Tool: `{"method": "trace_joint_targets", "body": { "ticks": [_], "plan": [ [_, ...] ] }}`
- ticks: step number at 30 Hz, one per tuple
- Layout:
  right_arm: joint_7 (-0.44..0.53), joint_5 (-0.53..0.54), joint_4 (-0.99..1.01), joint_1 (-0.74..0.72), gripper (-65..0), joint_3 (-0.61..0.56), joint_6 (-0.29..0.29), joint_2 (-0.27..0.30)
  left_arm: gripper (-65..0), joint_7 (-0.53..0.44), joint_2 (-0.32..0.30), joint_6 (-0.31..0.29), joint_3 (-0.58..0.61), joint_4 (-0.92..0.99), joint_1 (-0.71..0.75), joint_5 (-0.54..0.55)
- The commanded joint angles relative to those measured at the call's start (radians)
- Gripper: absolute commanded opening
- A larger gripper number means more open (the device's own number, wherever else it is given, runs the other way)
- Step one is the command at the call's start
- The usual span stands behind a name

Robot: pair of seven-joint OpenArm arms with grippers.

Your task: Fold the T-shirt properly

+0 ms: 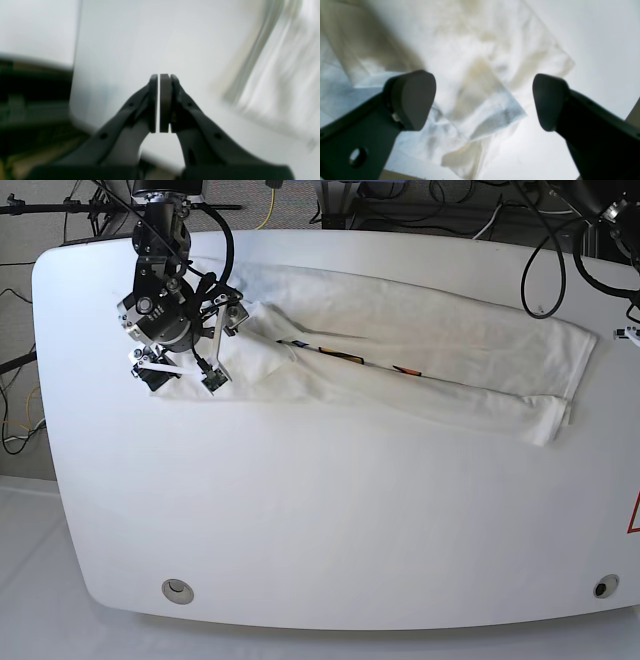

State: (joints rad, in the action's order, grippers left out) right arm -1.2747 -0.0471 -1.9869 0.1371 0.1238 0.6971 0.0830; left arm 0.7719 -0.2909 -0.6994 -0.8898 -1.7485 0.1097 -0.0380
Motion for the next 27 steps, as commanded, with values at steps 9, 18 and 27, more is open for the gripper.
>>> {"method": "trace_joint_targets", "body": {
  "ticks": [9, 18, 27],
  "plan": [
    [0.007, -0.004, -0.016, -0.007, -35.5, -0.039, 0.001, -0.03, -65.0, -0.2, -0.035, 0.001, 0.002, 0.177, -0.008, 0.002],
    [0.01, -0.012, -0.002, -0.009, -62.0, -0.051, -0.004, -0.056, -65.0, -0.345, -0.084, 0.001, -0.001, 0.43, -0.06, 0.008],
    [0.045, -0.012, 0.024, -0.009, -65.0, -0.051, -0.004, -0.056, -65.0, -0.42, -0.104, 0.001, 0.033, 0.608, -0.132, 0.003]
  ]
}}
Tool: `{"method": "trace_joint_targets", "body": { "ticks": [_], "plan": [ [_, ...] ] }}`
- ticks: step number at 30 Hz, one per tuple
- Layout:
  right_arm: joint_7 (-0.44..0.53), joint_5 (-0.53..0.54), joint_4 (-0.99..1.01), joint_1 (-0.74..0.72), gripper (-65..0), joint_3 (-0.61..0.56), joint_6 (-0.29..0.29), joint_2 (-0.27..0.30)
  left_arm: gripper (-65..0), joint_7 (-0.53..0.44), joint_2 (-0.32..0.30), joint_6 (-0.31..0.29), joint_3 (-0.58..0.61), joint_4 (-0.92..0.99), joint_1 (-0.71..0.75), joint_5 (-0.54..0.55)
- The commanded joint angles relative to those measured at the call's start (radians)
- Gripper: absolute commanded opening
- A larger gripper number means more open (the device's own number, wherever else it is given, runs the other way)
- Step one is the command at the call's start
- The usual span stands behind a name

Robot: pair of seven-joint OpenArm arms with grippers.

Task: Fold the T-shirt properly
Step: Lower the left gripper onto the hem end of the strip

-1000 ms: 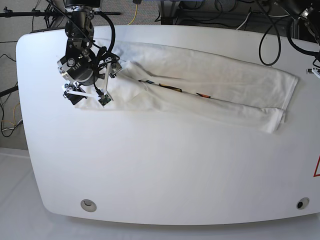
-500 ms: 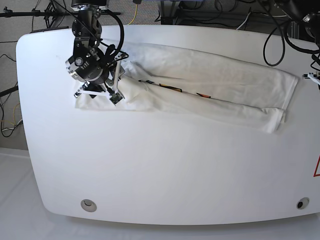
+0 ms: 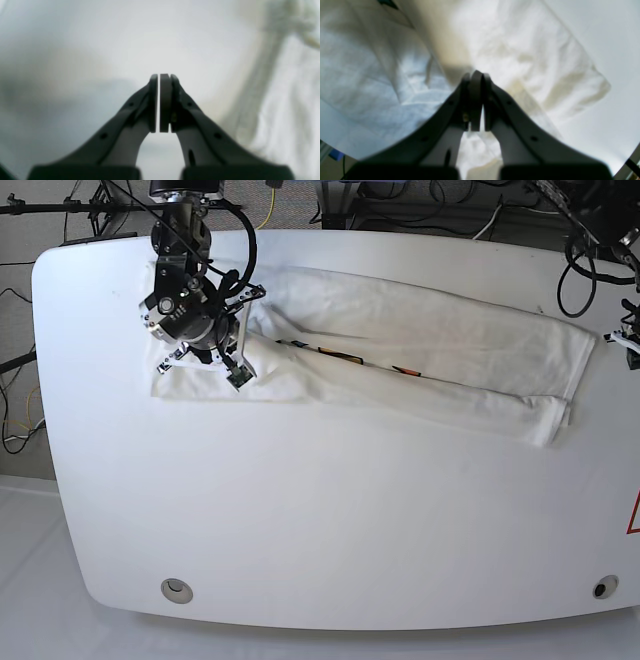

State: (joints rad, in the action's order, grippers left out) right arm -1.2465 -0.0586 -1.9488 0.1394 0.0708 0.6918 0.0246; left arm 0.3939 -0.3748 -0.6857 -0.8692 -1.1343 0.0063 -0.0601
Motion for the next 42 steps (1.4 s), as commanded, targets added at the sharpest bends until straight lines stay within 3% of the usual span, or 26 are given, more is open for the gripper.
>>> {"method": "trace_joint_targets", "body": {
  "ticks": [1, 8, 11, 16, 19, 25, 42],
  "plan": [
    [0.017, -0.001, -0.014, -0.011, -65.0, 0.002, 0.001, 0.002, -65.0, -0.04, -0.02, -0.012, 0.014, -0.005, -0.029, 0.026],
    [0.017, -0.001, -0.014, -0.011, -65.0, 0.002, -0.001, -0.001, -63.7, -0.04, -0.02, -0.012, 0.012, -0.023, -0.032, 0.026],
    [0.017, -0.001, -0.013, -0.011, -65.0, 0.002, -0.001, 0.001, -57.5, -0.04, -0.02, -0.012, 0.011, -0.074, -0.027, 0.026],
    [0.017, -0.001, -0.013, -0.011, -65.0, 0.002, -0.001, -0.001, -39.8, -0.039, -0.014, -0.012, -0.014, -0.166, 0.013, 0.03],
    [0.017, -0.001, -0.013, -0.011, -65.0, 0.002, -0.001, -0.002, -35.4, -0.039, 0.001, -0.012, -0.025, -0.203, 0.021, 0.03],
    [0.018, -0.002, 0.015, -0.013, -65.0, 0.002, -0.001, -0.002, -34.5, -0.028, 0.047, -0.012, -0.026, -0.234, 0.019, 0.024],
    [0.02, -0.002, 0.035, -0.011, -65.0, 0.002, -0.001, -0.002, -34.3, 0.024, 0.086, -0.012, 0.071, -0.175, -0.027, 0.026]
  ]
}}
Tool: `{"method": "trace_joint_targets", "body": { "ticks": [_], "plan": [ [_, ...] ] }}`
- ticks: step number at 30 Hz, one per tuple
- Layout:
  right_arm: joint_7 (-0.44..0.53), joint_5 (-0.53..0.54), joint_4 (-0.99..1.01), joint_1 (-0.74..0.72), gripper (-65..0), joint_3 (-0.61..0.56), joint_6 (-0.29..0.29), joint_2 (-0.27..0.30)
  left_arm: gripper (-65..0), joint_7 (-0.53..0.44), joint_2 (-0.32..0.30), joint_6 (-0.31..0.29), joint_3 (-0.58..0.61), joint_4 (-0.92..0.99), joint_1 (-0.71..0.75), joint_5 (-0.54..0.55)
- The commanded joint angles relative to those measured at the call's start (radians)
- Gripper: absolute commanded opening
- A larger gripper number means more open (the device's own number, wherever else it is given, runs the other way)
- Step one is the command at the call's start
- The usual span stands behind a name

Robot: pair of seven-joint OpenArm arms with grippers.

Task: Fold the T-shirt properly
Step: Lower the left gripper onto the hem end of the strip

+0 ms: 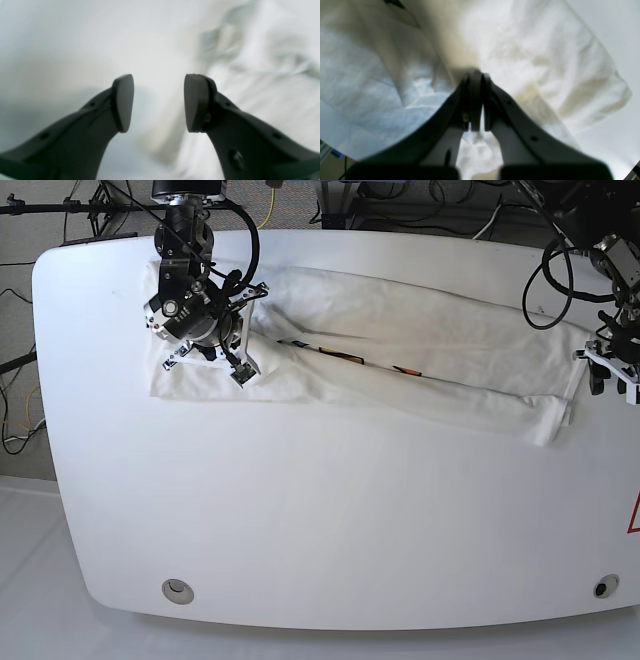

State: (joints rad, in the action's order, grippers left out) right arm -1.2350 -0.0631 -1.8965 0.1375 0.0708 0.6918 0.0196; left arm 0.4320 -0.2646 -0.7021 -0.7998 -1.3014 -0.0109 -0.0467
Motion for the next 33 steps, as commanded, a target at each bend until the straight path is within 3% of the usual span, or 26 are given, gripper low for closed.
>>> {"method": "trace_joint_targets", "body": {
  "ticks": [1, 25, 33],
  "plan": [
    [0.008, 0.003, -0.018, -0.009, -65.0, 0.002, -0.001, 0.003, -34.3, -0.014, -0.025, 0.004, 0.009, 0.0, -0.01, 0.015],
    [0.008, 0.003, -0.018, -0.009, -65.0, 0.002, -0.001, 0.007, -34.3, -0.022, -0.02, 0.004, 0.043, 0.216, -0.031, 0.018],
    [0.008, 0.004, -0.018, -0.009, -65.0, 0.001, -0.001, 0.007, -34.3, -0.015, 0.015, 0.004, 0.043, 0.211, -0.027, 0.012]
  ]
}}
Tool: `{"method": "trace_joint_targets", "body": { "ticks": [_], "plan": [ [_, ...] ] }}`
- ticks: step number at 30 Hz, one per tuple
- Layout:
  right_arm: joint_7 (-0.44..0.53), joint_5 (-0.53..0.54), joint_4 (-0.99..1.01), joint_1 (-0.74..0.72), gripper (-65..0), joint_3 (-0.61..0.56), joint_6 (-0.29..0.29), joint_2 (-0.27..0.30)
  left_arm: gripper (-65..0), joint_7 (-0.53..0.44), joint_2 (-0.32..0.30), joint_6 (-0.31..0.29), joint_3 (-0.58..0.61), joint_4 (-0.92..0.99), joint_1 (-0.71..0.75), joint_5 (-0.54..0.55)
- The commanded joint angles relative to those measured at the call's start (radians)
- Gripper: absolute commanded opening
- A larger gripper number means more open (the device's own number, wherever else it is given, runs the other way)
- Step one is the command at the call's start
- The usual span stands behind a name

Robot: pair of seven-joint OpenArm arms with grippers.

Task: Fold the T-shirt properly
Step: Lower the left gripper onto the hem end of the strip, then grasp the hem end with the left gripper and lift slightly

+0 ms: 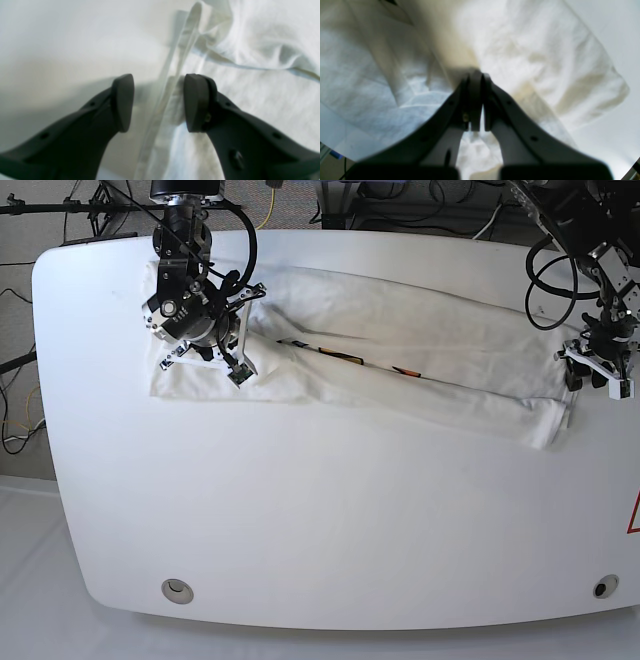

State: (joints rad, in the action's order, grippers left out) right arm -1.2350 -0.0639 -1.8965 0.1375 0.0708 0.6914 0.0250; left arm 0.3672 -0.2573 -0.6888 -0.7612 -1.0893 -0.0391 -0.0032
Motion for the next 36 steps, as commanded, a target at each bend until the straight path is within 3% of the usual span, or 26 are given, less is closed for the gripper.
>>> {"method": "trace_joint_targets", "body": {
  "ticks": [1, 18, 21, 23, 27, 31, 36],
  "plan": [
    [0.008, 0.005, -0.018, -0.009, -65.0, 0.001, 0.0, 0.002, -34.3, 0.049, 0.01, -0.009, 0.004, -0.001, 0.003, -0.031],
    [0.008, 0.005, -0.018, -0.019, -65.0, 0.001, 0.001, 0.002, -35.8, 0.051, 0.052, -0.009, 0.004, -0.004, 0.028, -0.025],
    [0.008, 0.005, -0.018, -0.022, -65.0, 0.001, 0.001, 0.002, -40.6, 0.051, 0.052, -0.009, 0.009, -0.004, 0.028, -0.024],
    [0.008, 0.005, -0.018, -0.023, -65.0, 0.001, 0.001, 0.002, -48.1, 0.051, 0.052, -0.009, 0.029, -0.004, 0.028, -0.016],
    [0.008, 0.005, -0.018, -0.023, -65.0, 0.001, 0.001, 0.002, -57.0, 0.051, 0.046, -0.009, 0.073, -0.004, 0.063, 0.052],
    [0.008, 0.005, -0.018, -0.025, -65.0, 0.001, 0.001, 0.002, -61.2, 0.051, 0.026, -0.009, 0.124, -0.005, 0.087, 0.131],
    [0.008, 0.005, -0.018, -0.025, -65.0, 0.001, 0.001, 0.002, -61.6, 0.079, -0.004, -0.009, 0.167, -0.038, 0.114, 0.219]
  ]
}}
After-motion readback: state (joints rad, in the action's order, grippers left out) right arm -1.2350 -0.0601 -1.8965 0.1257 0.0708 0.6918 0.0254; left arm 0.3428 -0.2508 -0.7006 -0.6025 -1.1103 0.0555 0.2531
